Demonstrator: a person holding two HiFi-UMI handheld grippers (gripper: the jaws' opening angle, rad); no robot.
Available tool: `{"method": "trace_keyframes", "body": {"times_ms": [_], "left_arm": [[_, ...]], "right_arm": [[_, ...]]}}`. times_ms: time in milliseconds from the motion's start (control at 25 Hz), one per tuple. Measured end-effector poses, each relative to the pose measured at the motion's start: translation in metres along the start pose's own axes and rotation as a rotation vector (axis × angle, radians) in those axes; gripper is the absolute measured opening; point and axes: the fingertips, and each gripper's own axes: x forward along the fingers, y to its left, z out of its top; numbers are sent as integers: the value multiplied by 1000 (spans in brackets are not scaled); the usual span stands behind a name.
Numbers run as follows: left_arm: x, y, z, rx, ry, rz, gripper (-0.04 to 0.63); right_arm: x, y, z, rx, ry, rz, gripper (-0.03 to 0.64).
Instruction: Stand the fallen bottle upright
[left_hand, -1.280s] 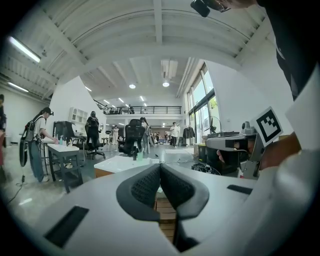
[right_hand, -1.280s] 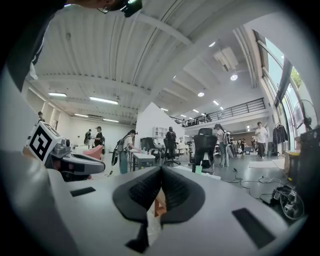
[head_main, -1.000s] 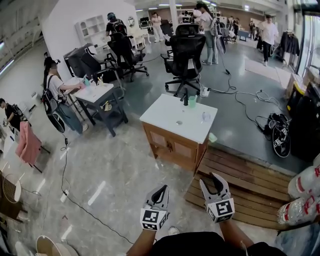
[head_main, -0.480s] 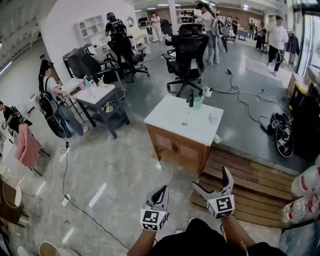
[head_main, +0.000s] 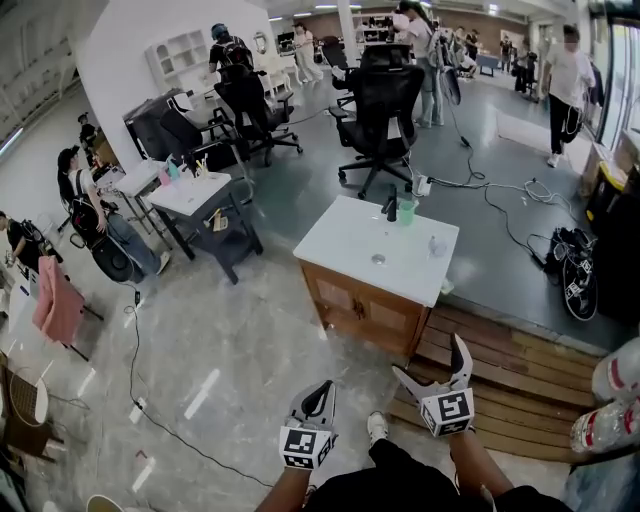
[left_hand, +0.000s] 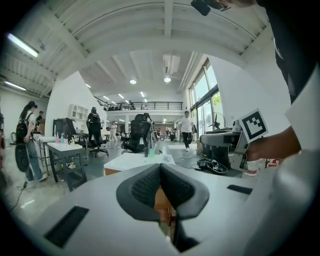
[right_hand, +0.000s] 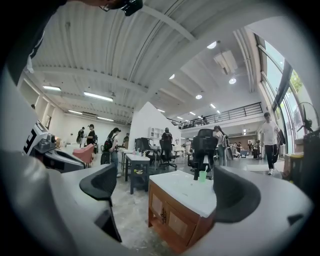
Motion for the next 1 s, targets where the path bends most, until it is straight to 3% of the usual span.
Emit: {"method": "trace_keyframes", "body": {"times_ms": [760,1000], "left_arm": [[211,87,49,-14,35,-24,17],[265,105,68,-73,5,-49,17]], "right_arm": [[190,-113,-5,60,48,4,598],[230,-138,-1,110,29,19,598]]}}
